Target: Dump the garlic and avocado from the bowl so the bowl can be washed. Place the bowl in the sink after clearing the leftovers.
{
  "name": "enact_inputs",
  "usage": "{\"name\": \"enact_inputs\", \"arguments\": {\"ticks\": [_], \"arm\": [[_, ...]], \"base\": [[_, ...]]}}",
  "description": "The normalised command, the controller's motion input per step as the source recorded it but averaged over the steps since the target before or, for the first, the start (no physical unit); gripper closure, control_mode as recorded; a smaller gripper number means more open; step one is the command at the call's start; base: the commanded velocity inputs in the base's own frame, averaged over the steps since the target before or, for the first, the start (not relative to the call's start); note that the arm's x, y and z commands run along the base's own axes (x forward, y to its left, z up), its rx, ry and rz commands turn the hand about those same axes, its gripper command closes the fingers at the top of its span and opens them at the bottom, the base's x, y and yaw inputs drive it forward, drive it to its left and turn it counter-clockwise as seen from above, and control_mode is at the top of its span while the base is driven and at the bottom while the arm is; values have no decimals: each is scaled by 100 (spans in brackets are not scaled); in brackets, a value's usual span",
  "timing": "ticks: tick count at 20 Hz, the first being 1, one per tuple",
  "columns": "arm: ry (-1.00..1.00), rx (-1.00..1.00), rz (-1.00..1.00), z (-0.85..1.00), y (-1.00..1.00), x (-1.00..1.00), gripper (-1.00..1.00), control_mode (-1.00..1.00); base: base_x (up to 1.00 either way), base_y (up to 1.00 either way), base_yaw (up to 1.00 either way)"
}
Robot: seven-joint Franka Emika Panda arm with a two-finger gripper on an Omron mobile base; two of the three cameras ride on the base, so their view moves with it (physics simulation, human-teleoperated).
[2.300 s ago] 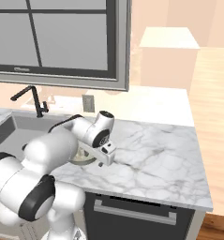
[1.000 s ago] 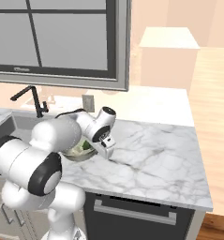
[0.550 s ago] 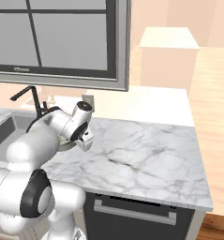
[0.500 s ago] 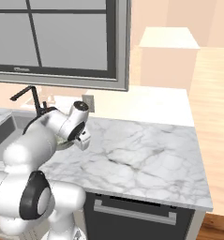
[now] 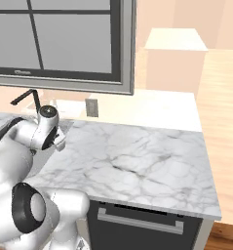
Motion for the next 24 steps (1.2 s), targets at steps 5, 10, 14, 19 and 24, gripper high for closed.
{"name": "enact_inputs", "arguments": {"ticks": [5, 10, 14, 19, 24], "arm": [[0, -11, 0, 17, 100, 10, 100, -100], [8, -13, 0, 0, 42, 7, 100, -100], [2, -18, 0, -17, 36, 0, 100, -100], [0, -23, 0, -11, 87, 0, 100, -100], [0, -25, 0, -2, 62, 0, 100, -100]], "base": [[0, 0, 0], [0, 0, 0], [0, 0, 0], [0, 0, 0], [0, 0, 0]]}}
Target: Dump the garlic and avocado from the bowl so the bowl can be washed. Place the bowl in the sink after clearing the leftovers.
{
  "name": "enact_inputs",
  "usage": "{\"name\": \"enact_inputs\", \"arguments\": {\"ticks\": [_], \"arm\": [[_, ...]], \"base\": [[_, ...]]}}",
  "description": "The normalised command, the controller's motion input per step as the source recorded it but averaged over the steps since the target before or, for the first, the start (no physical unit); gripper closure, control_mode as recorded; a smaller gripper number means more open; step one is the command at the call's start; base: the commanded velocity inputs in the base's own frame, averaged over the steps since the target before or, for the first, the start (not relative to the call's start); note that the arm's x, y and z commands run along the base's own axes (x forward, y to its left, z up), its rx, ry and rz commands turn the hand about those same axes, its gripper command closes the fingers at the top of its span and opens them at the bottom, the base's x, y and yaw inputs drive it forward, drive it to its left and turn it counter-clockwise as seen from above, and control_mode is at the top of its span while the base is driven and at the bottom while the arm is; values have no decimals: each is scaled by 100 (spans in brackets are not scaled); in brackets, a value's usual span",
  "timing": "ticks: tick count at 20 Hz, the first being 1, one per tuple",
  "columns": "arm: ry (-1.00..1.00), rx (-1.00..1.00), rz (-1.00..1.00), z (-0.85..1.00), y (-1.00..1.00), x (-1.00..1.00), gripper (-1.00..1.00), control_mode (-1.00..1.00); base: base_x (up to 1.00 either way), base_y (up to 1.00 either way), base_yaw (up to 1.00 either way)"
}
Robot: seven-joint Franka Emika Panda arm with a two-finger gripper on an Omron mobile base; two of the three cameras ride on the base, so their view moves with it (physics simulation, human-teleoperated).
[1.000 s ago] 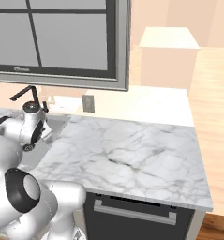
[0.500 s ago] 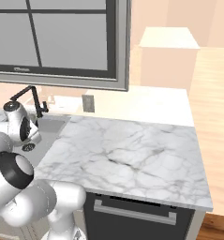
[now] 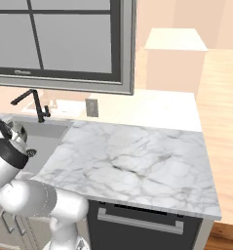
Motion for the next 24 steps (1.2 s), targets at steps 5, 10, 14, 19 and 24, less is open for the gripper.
{"name": "enact_inputs", "arguments": {"ticks": [5, 10, 14, 19, 24], "arm": [[0, -22, 0, -3, 29, 0, 100, -100], [-3, -31, 1, -19, 22, -1, 100, -100], [0, -30, 0, -13, 34, 0, 100, -100], [0, -32, 0, -18, 29, 12, 100, -100], [0, -18, 0, -8, 41, 10, 100, -100]], "base": [[0, 0, 0], [0, 0, 0], [0, 0, 0], [0, 0, 0], [0, 0, 0]]}}
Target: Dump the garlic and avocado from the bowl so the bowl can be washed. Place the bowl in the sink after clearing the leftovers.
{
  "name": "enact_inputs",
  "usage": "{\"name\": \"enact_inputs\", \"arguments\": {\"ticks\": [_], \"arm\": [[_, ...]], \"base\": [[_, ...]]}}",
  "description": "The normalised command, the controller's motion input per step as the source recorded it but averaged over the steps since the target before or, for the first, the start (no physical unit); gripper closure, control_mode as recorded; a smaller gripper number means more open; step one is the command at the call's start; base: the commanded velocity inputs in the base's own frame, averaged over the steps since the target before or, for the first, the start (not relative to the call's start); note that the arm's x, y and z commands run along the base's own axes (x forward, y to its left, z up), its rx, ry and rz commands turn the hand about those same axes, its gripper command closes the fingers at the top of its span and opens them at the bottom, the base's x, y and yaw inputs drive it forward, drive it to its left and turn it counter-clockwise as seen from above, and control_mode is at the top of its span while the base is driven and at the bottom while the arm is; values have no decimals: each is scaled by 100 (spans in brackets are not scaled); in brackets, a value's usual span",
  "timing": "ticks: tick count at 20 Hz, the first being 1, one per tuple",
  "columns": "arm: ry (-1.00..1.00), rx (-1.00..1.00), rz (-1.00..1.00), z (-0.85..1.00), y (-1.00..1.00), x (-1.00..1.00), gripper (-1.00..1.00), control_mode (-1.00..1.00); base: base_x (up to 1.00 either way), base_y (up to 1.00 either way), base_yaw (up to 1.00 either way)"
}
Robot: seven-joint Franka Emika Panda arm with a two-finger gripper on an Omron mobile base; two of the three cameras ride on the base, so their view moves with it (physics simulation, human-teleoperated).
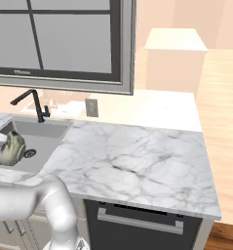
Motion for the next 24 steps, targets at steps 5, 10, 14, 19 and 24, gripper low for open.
{"name": "enact_inputs", "arguments": {"ticks": [5, 10, 14, 19, 24], "arm": [[2, -23, 0, -27, 25, 3, 100, -100], [0, -34, 0, -26, 51, 27, 100, -100], [-2, -38, 1, -23, 57, -10, 100, -100], [1, -42, 3, -32, 23, -1, 100, -100], [0, -7, 0, -4, -22, 7, 100, -100]], "base": [[0, 0, 0], [0, 0, 0], [0, 0, 0], [0, 0, 0], [0, 0, 0]]}}
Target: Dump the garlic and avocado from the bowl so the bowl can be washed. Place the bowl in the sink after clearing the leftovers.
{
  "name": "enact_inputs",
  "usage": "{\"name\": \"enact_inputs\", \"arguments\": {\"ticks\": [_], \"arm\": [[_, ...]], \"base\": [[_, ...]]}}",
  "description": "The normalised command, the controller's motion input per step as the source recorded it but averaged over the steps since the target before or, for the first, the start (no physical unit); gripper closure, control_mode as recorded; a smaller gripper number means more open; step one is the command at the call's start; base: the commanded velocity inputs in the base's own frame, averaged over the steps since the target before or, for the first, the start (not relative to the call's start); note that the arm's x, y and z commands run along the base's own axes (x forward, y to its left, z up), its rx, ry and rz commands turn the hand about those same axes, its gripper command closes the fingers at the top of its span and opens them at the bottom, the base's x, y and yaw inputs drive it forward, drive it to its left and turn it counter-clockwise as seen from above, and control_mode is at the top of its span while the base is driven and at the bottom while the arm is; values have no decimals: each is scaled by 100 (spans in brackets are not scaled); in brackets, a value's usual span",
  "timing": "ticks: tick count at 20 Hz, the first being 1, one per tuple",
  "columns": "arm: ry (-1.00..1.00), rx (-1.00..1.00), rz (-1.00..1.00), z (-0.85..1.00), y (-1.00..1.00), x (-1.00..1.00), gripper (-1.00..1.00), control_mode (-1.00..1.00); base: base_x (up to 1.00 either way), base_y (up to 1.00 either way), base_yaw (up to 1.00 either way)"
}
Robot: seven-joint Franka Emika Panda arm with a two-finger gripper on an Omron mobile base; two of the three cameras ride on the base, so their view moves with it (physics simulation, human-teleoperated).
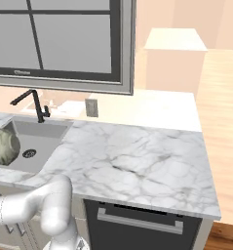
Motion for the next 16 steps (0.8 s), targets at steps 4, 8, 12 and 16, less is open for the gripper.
{"name": "enact_inputs", "arguments": {"ticks": [4, 8, 12, 16], "arm": [[0, 28, -2, -9, -90, 16, 100, -100], [0, 51, -1, -6, -99, 8, 100, -100], [0, 55, 0, 0, -87, 0, 100, -100], [3, 49, 0, -14, -84, 0, 100, -100]], "base": [[0, 0, 0], [0, 0, 0], [0, 0, 0], [0, 0, 0]]}}
